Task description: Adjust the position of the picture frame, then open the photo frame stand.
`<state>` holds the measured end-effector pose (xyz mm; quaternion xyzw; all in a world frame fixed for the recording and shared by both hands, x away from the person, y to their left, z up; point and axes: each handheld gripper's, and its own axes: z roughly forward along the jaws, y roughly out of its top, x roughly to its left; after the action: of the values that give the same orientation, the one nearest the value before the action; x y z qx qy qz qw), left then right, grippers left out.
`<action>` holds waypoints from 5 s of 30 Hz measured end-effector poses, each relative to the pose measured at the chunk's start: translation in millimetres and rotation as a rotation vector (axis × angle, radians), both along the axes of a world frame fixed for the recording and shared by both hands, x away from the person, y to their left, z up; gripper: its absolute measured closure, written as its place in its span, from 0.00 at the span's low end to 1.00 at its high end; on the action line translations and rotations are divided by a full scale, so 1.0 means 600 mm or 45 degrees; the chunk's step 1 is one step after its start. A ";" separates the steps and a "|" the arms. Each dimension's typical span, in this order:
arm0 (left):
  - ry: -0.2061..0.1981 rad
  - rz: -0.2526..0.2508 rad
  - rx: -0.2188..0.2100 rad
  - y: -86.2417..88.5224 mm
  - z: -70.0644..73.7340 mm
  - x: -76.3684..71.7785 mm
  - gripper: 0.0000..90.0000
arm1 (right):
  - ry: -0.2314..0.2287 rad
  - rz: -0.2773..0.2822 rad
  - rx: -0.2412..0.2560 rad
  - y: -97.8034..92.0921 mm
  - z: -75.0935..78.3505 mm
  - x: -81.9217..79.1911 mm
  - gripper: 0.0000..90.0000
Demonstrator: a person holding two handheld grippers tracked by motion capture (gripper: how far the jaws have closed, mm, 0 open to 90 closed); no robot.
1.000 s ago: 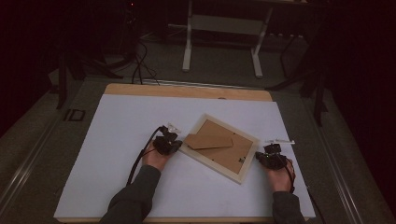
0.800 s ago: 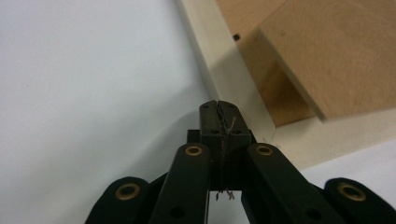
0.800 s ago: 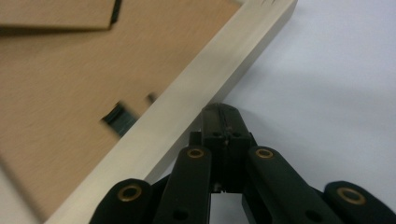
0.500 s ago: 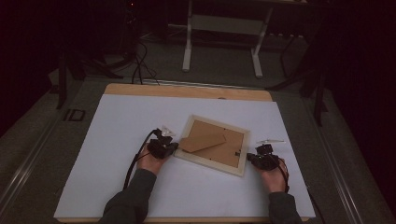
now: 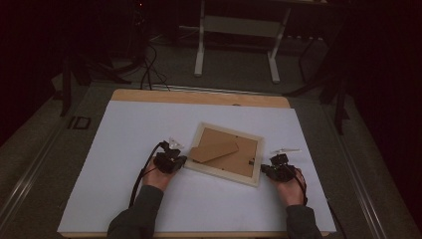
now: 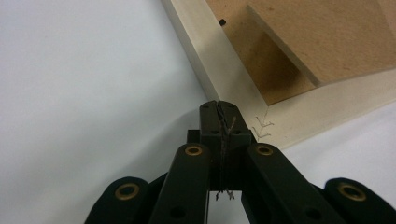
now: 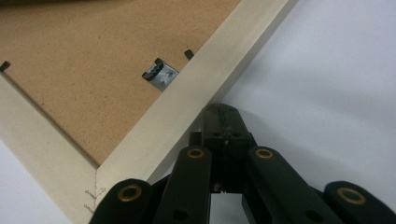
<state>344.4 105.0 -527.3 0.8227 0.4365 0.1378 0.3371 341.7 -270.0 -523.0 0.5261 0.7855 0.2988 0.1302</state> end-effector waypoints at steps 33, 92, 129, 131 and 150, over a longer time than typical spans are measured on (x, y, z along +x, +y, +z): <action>-0.014 0.047 0.001 0.035 -0.012 -0.053 1.00 | 0.005 0.066 -0.063 0.043 0.004 -0.007 1.00; 0.030 0.235 -0.042 0.092 -0.011 -0.085 1.00 | -0.054 0.191 -0.047 0.110 -0.004 0.029 1.00; -0.119 0.285 -0.118 0.127 0.015 -0.085 0.71 | -0.125 0.210 0.033 0.078 0.021 0.020 0.78; -0.123 0.275 -0.118 0.127 0.017 -0.085 0.68 | -0.124 0.213 0.032 0.077 0.021 0.019 0.77; -0.192 0.232 -0.151 0.132 0.081 -0.063 0.66 | -0.121 0.227 0.057 0.068 0.023 0.014 0.72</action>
<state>306.5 184.4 -478.5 0.7455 0.4902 0.2034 0.4033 350.1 -229.1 -509.5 0.4421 0.8152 0.3514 0.1285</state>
